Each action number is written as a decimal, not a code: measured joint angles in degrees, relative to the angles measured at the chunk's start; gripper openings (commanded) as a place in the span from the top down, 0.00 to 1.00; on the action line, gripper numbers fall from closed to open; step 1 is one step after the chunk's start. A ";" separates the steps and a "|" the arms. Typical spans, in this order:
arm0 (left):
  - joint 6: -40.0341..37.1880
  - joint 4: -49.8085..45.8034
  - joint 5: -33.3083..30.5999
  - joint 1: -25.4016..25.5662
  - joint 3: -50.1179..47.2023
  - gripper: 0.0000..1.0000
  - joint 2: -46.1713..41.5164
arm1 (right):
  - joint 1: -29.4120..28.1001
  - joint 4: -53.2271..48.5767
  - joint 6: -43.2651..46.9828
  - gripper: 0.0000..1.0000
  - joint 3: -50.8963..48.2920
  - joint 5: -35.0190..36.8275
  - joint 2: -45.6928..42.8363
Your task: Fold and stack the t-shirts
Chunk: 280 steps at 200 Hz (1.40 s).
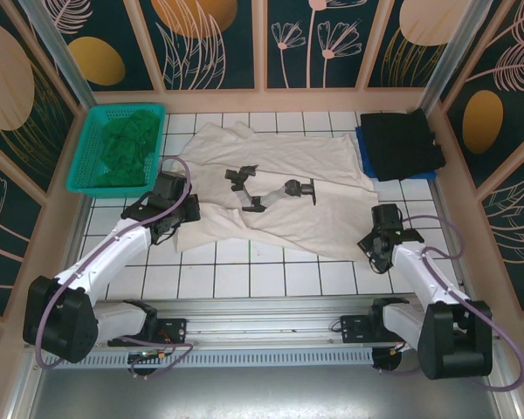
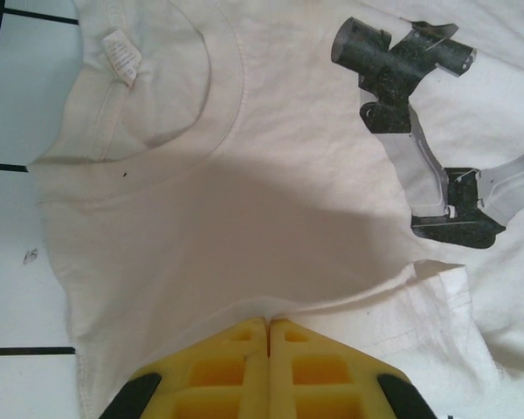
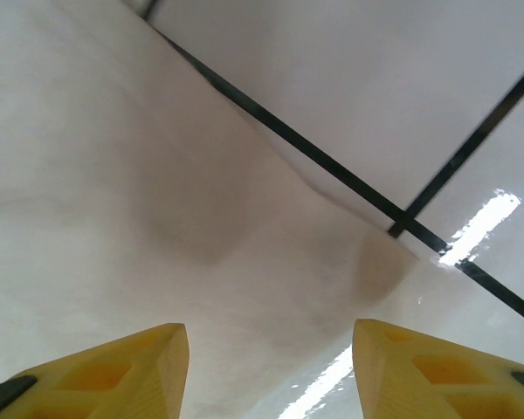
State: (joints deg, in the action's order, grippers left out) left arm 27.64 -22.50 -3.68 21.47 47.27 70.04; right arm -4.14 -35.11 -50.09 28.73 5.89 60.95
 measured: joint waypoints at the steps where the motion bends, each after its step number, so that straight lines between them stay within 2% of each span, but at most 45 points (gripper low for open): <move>1: 0.00 0.00 0.00 0.00 0.00 1.00 -0.04 | 0.00 0.00 0.00 0.48 -0.02 0.02 0.07; 39: -0.48 0.66 0.07 0.00 0.00 1.00 -0.42 | 1.92 0.17 -0.59 0.49 -1.70 -0.39 1.01; 63: -1.18 1.33 0.17 0.00 -0.04 1.00 -0.44 | 2.62 1.38 -1.18 0.54 -2.47 -0.44 1.62; 82: -1.55 2.10 0.44 0.00 -0.28 1.00 -0.50 | 3.48 1.36 -1.05 0.64 -2.54 -0.35 2.21; 106: -1.75 2.69 0.70 0.00 -0.37 1.00 -0.52 | 4.66 0.24 -0.74 0.85 -2.49 0.09 2.58; 130: -1.95 2.75 0.68 0.00 -0.37 1.00 -0.66 | 5.44 0.11 0.28 0.96 -2.49 0.48 2.12; 146: -1.95 2.73 0.63 0.00 -0.37 1.00 -0.70 | 5.75 0.57 0.94 1.00 -2.43 0.66 1.73; 177: -1.95 1.73 0.17 0.00 0.15 1.00 -0.74 | 6.32 1.92 2.51 1.00 -0.81 1.81 1.68; 224: -2.32 1.03 -0.28 0.00 3.82 1.00 -0.81 | 6.36 1.29 6.32 1.00 8.74 1.09 2.45; 280: -3.78 0.66 -3.69 0.00 9.68 1.00 6.05 | 6.36 2.49 12.66 1.00 19.37 -0.04 14.82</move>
State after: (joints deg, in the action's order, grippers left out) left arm 23.86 -21.85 -7.38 21.47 56.95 76.09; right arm 2.22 -32.62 -37.43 48.10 5.85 75.77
